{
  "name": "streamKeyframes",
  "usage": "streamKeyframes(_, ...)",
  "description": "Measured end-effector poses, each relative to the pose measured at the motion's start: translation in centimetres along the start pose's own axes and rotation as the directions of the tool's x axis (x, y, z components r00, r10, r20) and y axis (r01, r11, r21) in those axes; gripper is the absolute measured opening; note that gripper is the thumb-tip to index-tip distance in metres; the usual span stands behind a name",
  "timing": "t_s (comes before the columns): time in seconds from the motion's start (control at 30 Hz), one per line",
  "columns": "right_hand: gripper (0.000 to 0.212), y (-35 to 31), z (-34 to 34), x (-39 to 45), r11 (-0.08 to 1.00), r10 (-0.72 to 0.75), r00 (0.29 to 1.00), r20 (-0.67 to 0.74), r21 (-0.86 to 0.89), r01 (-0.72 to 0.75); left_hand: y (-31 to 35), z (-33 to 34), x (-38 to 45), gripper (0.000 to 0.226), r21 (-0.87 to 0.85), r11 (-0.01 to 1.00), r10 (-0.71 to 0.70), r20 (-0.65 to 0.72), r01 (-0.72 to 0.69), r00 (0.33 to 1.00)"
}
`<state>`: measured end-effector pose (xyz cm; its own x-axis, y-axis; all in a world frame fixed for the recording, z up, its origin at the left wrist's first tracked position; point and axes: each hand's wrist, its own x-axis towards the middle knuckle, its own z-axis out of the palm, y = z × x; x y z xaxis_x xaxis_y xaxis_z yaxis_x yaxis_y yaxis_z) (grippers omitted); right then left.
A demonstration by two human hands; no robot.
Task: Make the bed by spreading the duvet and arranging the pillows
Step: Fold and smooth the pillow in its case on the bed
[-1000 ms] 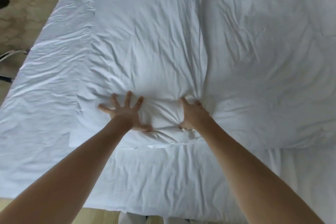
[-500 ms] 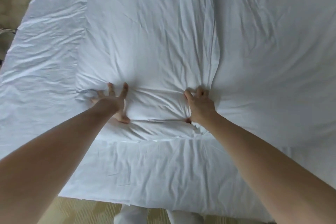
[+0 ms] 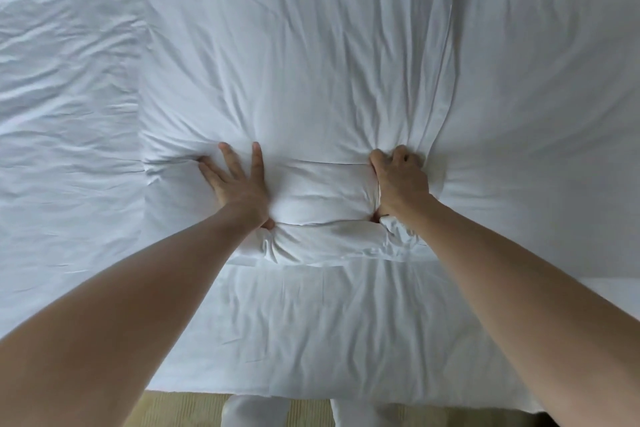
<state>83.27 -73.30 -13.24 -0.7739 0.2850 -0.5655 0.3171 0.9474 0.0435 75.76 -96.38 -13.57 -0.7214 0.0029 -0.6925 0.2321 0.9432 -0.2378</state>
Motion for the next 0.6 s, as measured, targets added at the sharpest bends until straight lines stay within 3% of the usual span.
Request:
streamKeyframes(0.3,0.067,-1.0,-0.8,-1.5,0.997,0.074,0.997,0.02,0.01,-0.074,-0.4,-1.1,-1.1,0.15,0.069,0.997,0.025,-0.021,-0.023,0.999)
streamKeyframes(0.5,0.068,-2.4,-3.8,-3.3,0.97,0.093,0.991,0.091,-0.233,-0.07,-2.9,-2.7,-2.2,0.154,0.209,0.966,0.163,-0.04,-0.151,0.986)
streamKeyframes(0.6,0.07,-3.3,-5.7,-4.0,0.959,0.065,0.993,0.097,-0.282,-0.035,-4.3,-4.4,-2.6,0.142,0.194,0.956,0.234,-0.053,-0.22,0.971)
